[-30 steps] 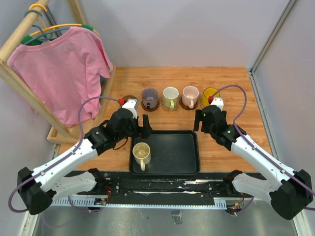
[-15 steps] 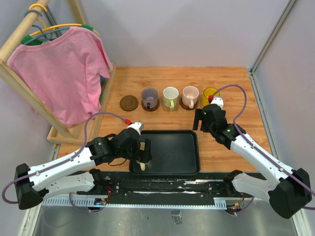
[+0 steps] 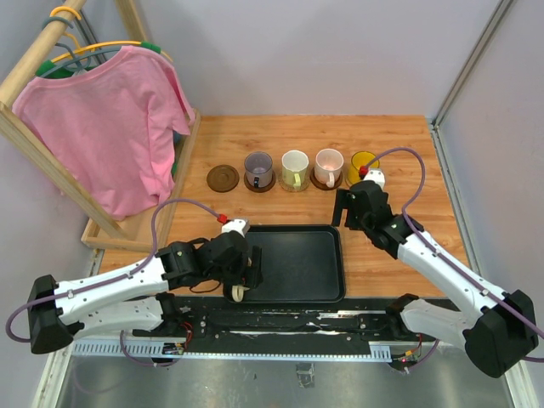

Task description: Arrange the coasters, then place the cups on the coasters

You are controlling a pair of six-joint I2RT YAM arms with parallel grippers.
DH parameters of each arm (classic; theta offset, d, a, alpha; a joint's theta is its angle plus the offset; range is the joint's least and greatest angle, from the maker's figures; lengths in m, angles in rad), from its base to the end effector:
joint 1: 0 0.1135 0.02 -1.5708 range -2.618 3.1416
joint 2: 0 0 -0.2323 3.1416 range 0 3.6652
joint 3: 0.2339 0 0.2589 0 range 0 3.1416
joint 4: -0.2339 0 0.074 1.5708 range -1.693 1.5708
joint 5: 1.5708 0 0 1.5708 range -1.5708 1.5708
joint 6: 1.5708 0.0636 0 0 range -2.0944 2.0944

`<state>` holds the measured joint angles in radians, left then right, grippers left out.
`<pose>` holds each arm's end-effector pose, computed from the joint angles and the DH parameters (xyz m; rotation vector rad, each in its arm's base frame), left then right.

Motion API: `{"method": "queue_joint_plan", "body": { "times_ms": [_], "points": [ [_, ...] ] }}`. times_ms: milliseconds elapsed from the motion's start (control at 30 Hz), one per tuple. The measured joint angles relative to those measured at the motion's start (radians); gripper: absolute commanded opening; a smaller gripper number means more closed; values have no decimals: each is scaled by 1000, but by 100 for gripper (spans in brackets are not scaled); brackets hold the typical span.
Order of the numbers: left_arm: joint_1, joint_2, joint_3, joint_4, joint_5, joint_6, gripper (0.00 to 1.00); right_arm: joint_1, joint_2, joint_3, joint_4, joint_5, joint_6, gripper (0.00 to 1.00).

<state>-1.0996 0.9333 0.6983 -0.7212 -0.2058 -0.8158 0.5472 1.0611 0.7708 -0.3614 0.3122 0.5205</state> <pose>0.1111 -0.1894 0.1886 0.2809 2.5632 -0.5158 0.2425 0.1249 0.2201 0.1414 2.1931 0.2549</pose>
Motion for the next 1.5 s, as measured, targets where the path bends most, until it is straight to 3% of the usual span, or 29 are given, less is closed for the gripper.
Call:
{"method": "queue_joint_plan", "body": {
  "times_ms": [467,867,1500],
  "points": [
    [-10,-115,84,40,-102,58,100,0,53,-8,17,-53,10,87],
    [-36,-86,102,-161,-243,-127,99,0,62,-8,24,-63,18,87],
    [-56,-6,-50,-55,-132,-169,98,0,88,-12,29,-78,22,87]
  ]
}}
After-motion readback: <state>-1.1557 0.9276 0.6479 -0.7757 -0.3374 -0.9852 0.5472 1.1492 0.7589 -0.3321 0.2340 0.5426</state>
